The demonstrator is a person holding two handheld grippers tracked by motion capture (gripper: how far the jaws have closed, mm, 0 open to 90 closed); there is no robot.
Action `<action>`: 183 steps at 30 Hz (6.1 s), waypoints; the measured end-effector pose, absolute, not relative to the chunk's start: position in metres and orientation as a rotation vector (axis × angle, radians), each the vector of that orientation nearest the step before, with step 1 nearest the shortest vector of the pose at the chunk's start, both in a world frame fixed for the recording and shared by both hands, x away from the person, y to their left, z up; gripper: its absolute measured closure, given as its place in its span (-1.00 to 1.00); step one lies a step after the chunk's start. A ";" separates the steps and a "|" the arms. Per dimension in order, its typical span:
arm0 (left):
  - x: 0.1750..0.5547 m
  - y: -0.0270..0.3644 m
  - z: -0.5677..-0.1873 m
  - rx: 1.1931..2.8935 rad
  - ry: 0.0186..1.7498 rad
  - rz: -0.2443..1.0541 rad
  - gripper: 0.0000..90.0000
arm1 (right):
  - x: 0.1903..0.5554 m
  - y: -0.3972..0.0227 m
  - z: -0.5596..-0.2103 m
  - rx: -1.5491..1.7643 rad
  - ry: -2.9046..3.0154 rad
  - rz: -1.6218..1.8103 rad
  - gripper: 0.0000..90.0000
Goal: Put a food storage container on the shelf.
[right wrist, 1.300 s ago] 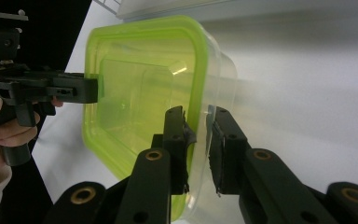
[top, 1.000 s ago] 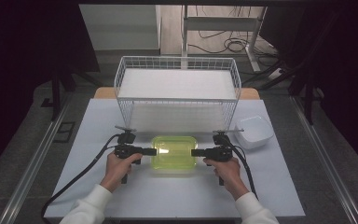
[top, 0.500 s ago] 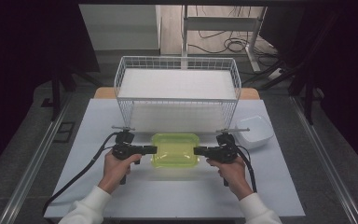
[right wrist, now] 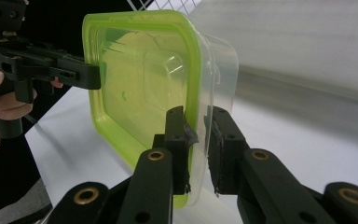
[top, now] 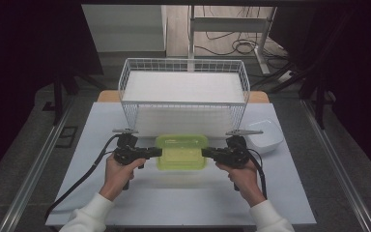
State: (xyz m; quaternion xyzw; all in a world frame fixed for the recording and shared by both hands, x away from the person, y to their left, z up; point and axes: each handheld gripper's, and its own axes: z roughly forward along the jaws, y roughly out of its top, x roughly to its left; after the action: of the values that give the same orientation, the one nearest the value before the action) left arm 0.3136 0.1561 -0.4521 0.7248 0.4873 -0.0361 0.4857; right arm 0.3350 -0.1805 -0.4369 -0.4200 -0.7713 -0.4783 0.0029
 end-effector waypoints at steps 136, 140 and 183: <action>0.497 0.184 -0.328 1.527 1.243 -0.199 -0.20 | 0.496 -0.179 -0.313 -1.745 -1.968 -1.631 -0.04; 0.487 0.185 -0.323 1.544 1.209 -0.146 -0.30 | 0.486 -0.182 -0.308 -1.739 -2.028 -1.657 -0.10; 0.309 0.198 -0.438 1.882 1.143 0.048 -0.37 | 0.342 -0.245 -0.419 -1.364 -2.580 -1.325 -0.34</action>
State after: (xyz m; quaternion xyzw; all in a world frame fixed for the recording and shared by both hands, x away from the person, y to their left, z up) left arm 0.3085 0.1983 -0.4377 0.7621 0.4626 0.0193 0.4526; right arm 0.3417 -0.2454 -0.4190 -0.4254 -0.8046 -0.4131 -0.0320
